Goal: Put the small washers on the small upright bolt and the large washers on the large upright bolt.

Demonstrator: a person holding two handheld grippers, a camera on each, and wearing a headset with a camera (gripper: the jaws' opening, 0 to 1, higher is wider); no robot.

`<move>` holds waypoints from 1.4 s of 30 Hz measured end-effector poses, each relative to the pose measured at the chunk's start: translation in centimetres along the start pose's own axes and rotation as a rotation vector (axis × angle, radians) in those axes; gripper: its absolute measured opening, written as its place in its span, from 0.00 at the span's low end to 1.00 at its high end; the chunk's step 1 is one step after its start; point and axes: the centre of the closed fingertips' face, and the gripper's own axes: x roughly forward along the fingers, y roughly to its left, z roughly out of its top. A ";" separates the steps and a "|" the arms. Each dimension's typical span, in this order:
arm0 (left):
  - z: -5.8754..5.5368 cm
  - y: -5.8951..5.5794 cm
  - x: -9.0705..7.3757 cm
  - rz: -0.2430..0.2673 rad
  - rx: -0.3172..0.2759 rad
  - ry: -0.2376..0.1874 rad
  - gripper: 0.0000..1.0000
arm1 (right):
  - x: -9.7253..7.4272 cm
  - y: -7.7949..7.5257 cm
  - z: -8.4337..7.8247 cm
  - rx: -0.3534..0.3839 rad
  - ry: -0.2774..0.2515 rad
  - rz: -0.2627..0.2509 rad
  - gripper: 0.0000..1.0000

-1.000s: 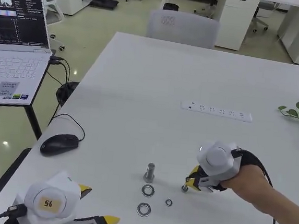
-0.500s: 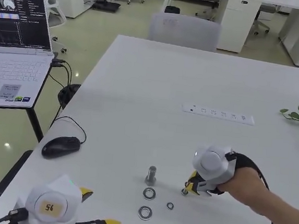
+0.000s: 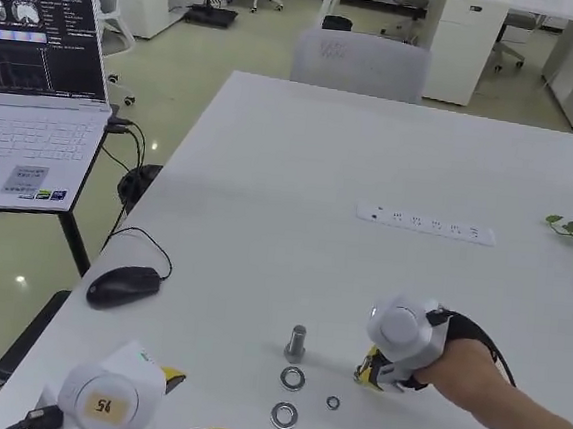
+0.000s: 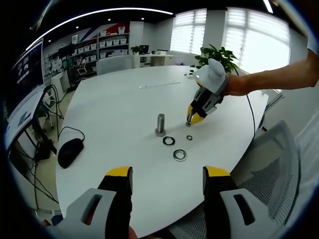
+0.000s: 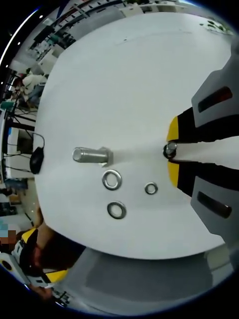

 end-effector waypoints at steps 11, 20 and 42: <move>0.0 0.2 -0.2 0.008 -0.003 -0.004 0.56 | -3.2 -1.4 0.5 0.016 -0.084 -0.079 0.18; 0.0 0.0 -0.2 0.009 0.000 -0.009 0.56 | -7.0 1.2 0.5 -0.006 -0.191 -0.117 0.18; 0.2 -0.6 0.0 -0.002 0.016 -0.010 0.56 | 0.6 5.2 1.5 0.178 -0.168 -0.011 0.17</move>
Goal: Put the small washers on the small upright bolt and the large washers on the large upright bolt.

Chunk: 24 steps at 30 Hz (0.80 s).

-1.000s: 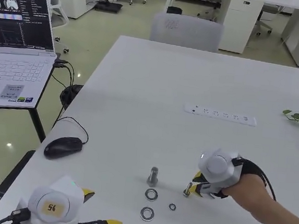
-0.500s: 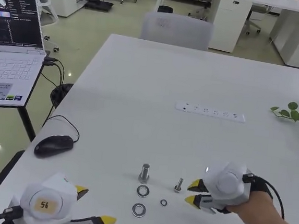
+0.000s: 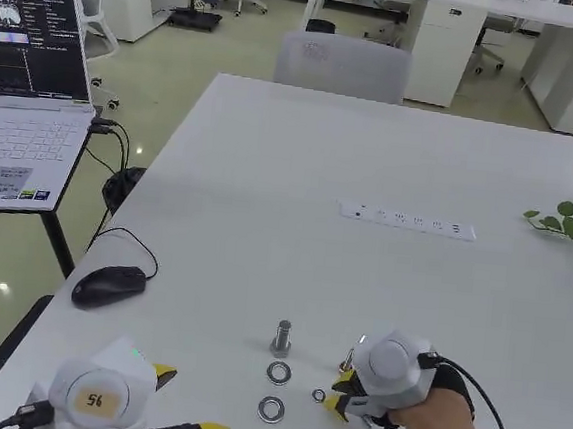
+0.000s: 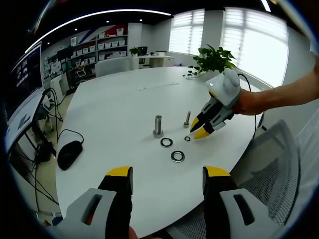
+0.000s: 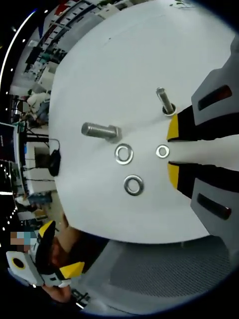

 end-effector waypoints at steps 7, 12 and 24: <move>0.0 0.1 -0.2 0.006 -0.002 0.000 0.56 | 1.1 0.0 0.0 -0.029 0.028 0.037 0.18; 0.1 0.3 -0.2 0.010 -0.008 -0.002 0.56 | 1.6 0.0 -0.1 -0.056 0.040 0.044 0.18; 0.5 -0.5 0.5 -0.010 0.007 0.001 0.56 | 1.3 0.1 0.0 -0.099 0.048 0.069 0.17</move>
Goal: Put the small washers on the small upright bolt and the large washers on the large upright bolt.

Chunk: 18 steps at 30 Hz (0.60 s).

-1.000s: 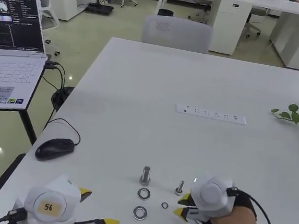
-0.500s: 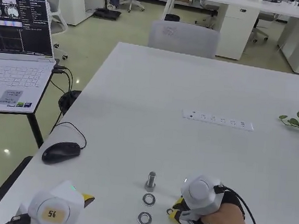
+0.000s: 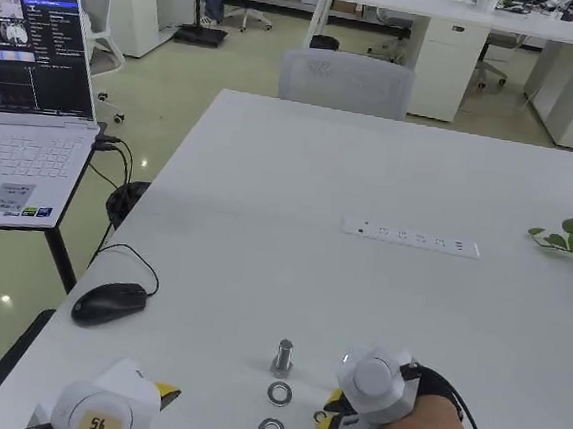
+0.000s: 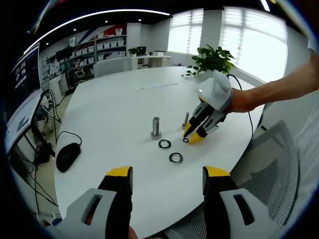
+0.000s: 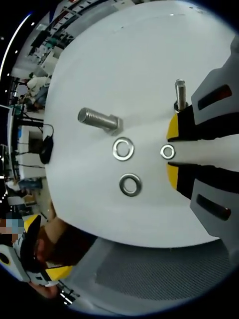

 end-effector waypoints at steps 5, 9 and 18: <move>0.0 -0.2 0.0 -0.001 0.001 0.001 0.56 | 0.1 -0.1 0.0 -0.005 0.013 -0.007 0.15; -0.2 -0.1 -0.1 0.002 -0.002 0.002 0.56 | 0.1 0.0 0.0 -0.026 0.030 -0.012 0.14; -0.2 0.4 -0.5 0.018 -0.008 -0.001 0.56 | 0.0 0.0 -0.2 0.006 0.036 -0.023 0.13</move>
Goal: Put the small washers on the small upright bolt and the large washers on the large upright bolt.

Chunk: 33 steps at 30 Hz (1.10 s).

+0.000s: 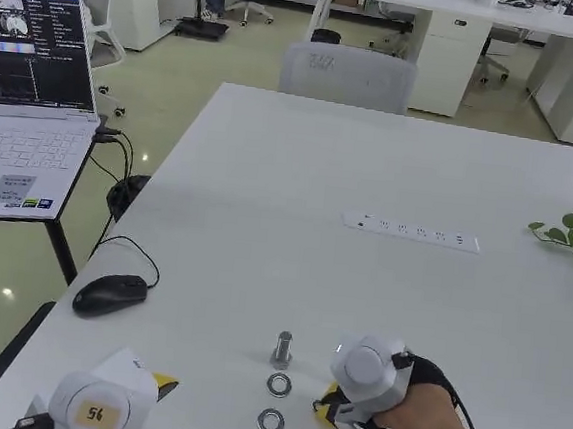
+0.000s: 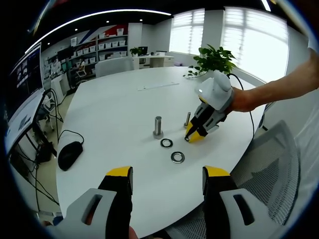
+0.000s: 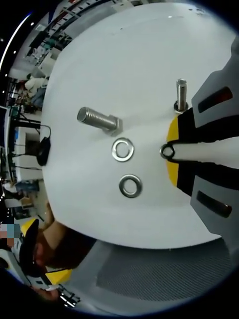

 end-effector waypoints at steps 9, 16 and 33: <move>-0.3 0.5 -0.3 0.011 -0.014 -0.002 0.56 | -0.7 0.2 -0.9 0.009 0.016 -0.015 0.13; -0.4 0.5 -0.3 0.010 -0.017 -0.004 0.56 | -2.5 -0.3 -1.1 0.052 -0.017 -0.044 0.13; 0.1 0.0 0.1 -0.003 -0.010 -0.010 0.56 | -8.5 -5.2 -0.1 0.077 -0.082 -0.175 0.13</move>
